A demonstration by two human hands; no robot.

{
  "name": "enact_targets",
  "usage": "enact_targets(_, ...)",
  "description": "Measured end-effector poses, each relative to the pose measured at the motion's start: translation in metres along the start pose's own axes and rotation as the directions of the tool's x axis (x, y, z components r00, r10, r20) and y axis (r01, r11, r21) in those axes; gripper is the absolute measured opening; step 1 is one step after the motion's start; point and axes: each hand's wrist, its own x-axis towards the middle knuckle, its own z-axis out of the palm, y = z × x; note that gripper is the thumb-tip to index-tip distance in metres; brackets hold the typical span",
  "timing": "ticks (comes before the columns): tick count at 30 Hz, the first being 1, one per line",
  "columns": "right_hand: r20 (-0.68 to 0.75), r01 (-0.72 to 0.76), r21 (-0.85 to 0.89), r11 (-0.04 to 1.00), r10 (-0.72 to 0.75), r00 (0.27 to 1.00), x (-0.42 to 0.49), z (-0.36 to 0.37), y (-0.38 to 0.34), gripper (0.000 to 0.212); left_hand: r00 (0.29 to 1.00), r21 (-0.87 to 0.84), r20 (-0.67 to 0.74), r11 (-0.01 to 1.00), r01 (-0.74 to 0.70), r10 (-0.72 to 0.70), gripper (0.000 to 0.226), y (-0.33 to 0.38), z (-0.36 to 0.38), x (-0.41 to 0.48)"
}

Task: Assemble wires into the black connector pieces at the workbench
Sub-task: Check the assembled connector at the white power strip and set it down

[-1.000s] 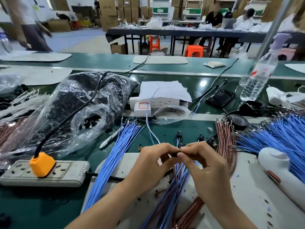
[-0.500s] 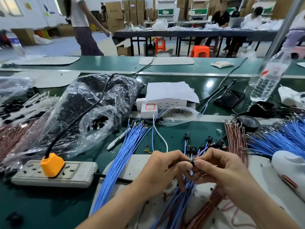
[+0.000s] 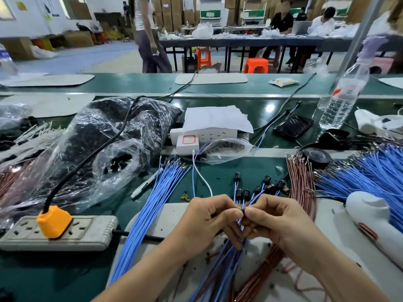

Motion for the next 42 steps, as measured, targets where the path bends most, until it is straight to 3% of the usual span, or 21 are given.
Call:
enact_targets(4,0.032,0.045,0.035,0.998,-0.046,0.998,0.001,0.000,0.000,0.016,1.000,-0.097,0.021,0.995,0.008,-0.006,0.013,-0.002,0.003,0.001)
enact_targets(8,0.023,0.102,0.045,0.994,-0.103,0.994,0.000,0.003,0.005,0.011,0.999,-0.035,-0.018,0.999,-0.034,0.034,0.019,-0.003,0.002,0.001)
enact_targets(11,0.028,0.062,0.206,0.976,-0.069,0.997,0.001,0.003,0.007,0.013,0.994,0.078,-0.060,0.993,-0.084,0.089,0.008,-0.004,0.004,0.000)
enact_targets(14,0.094,-0.057,0.297,0.953,0.030,0.995,0.001,0.001,0.008,0.025,0.991,0.127,-0.041,0.985,-0.118,0.124,0.008,-0.003,0.004,-0.001)
enact_targets(19,0.209,-0.083,0.167,0.983,0.047,0.977,0.001,-0.001,0.012,0.058,0.991,0.122,0.052,0.984,-0.127,0.121,0.015,-0.004,0.002,-0.001)
enact_targets(23,0.259,-0.081,0.124,0.989,0.047,0.965,0.001,-0.005,0.008,0.035,0.991,0.159,0.060,0.979,-0.127,0.118,0.018,-0.004,0.002,-0.001)
enact_targets(27,0.262,-0.101,0.186,0.977,0.049,0.964,0.001,-0.003,0.007,0.032,0.992,0.161,0.042,0.979,-0.124,0.119,0.015,-0.004,0.002,0.000)
enact_targets(31,0.152,-0.093,0.356,0.930,0.041,0.988,0.003,-0.001,0.000,0.033,0.992,0.173,-0.022,0.978,-0.120,0.126,0.025,-0.003,0.001,0.000)
enact_targets(34,0.059,-0.008,0.684,0.730,-0.044,0.997,0.006,-0.022,-0.015,0.051,0.983,0.271,-0.095,0.955,-0.124,0.154,0.039,-0.003,-0.003,0.000)
enact_targets(36,-0.045,0.105,0.824,0.556,-0.121,0.992,0.007,-0.038,-0.023,0.040,0.966,0.362,-0.150,0.921,-0.142,0.208,0.041,-0.001,-0.004,0.001)
enact_targets(37,-0.122,0.167,0.846,0.506,-0.121,0.985,0.008,-0.043,-0.024,0.030,0.962,0.400,-0.155,0.904,-0.147,0.225,0.042,0.000,-0.005,0.001)
enact_targets(39,-0.272,0.285,0.818,0.500,-0.101,0.957,0.012,-0.050,-0.024,0.016,0.967,0.459,-0.117,0.876,-0.149,0.226,0.042,0.007,-0.003,0.001)
enact_targets(42,-0.388,0.380,0.809,0.449,-0.078,0.918,0.013,-0.058,-0.024,0.020,0.979,0.504,-0.061,0.852,-0.139,0.196,0.037,0.031,0.002,0.000)
